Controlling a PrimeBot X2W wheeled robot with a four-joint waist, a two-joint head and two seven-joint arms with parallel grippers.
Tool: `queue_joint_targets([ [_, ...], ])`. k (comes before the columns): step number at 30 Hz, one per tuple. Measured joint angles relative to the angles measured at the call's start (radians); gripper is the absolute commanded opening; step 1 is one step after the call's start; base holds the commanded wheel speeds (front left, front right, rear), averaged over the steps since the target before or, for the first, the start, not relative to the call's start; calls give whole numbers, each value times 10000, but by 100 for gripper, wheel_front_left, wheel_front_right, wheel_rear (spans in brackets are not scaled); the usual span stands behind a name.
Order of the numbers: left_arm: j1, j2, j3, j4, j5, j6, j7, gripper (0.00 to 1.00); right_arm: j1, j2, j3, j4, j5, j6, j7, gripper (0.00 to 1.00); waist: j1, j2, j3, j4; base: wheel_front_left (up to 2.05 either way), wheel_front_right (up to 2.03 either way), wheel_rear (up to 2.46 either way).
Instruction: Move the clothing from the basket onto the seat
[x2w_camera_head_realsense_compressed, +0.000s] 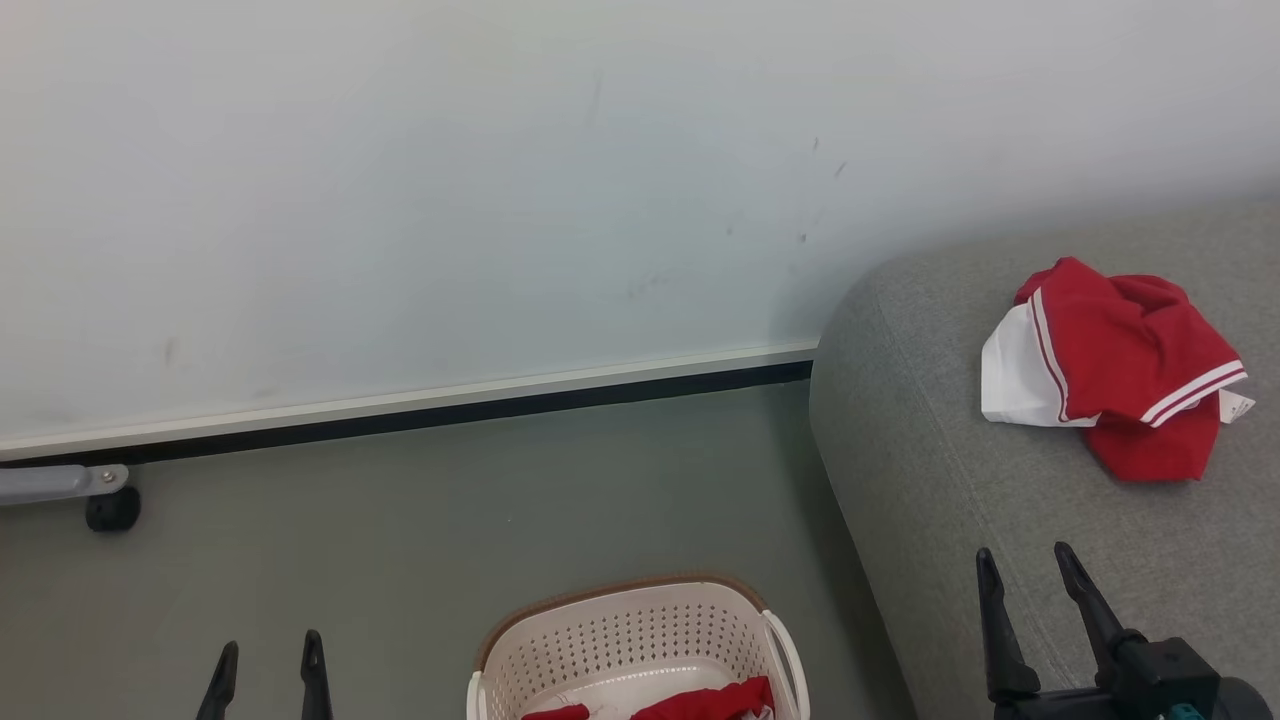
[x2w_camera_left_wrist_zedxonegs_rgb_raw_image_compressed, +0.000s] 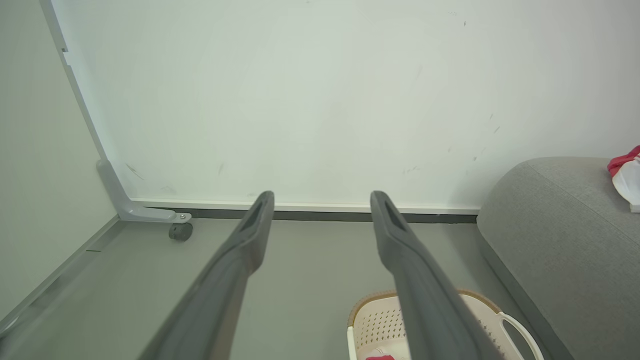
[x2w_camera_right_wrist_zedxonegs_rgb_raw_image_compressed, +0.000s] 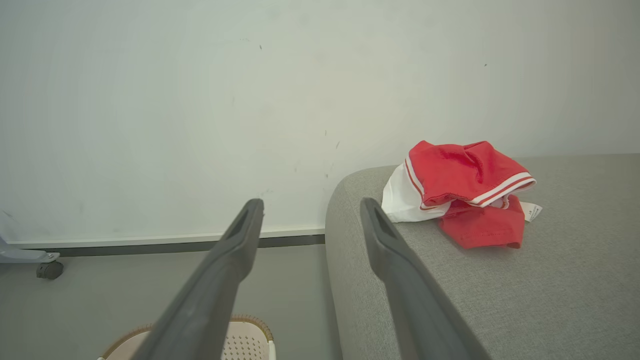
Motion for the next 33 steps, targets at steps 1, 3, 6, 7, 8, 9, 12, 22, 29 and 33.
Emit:
queue_joint_targets([
  [1, 24, 0, 8, -44, 21, 0, 0, 100, 13, 4, -8, -27, -4, 0, 0, 100, 0, 0, 8, 2, 0, 0, 0],
  [3, 107, 2, 15, -104, 69, 0, 0, 100, 36, 4, -31, -65, -12, 0, 0, 100, 0, 0, 47, 5, 0, 0, 0],
  [6, 141, 10, 12, -132, 73, 0, 0, 100, 48, 2, -69, -140, -27, 0, 0, 100, 0, 0, 138, 2, 0, 0, 0],
  [7, 140, 25, -10, -138, 86, -2, 0, 100, 49, 2, -82, -174, -52, 0, 0, 100, 0, 0, 177, -2, 0, 0, 0],
  [8, 137, 35, -38, -140, 109, -4, 0, 100, 49, 2, -107, -203, -77, 0, 0, 100, 0, 0, 222, -5, 0, 0, 0],
  [9, 129, 44, -79, -140, 146, -13, 0, 100, 48, 2, -134, -226, -81, 0, 0, 100, 0, 0, 271, -9, 0, 0, 0],
  [12, 88, 61, -234, -136, 213, -33, 0, 100, 49, 2, -234, -359, -82, 0, 0, 100, 0, 0, 460, -21, 0, 0, 0],
  [22, -1104, 58, -1266, 221, 767, -476, 383, 100, -192, 8, -617, -863, -174, -2, 0, 100, 1, 1, 1516, -85, 0, 0, 0],
  [29, -2104, -12, -2136, 911, 1294, -890, 917, 100, -861, 267, -696, -1327, -337, -2, 0, 100, 2, 1, 2376, -280, 0, 0, 0],
  [33, -2792, -69, -2552, 1565, 1588, -1078, 1300, 100, -1186, 360, -688, -1415, -376, -2, -2, 100, 2, 1, 2864, -482, 0, 0, 0],
])
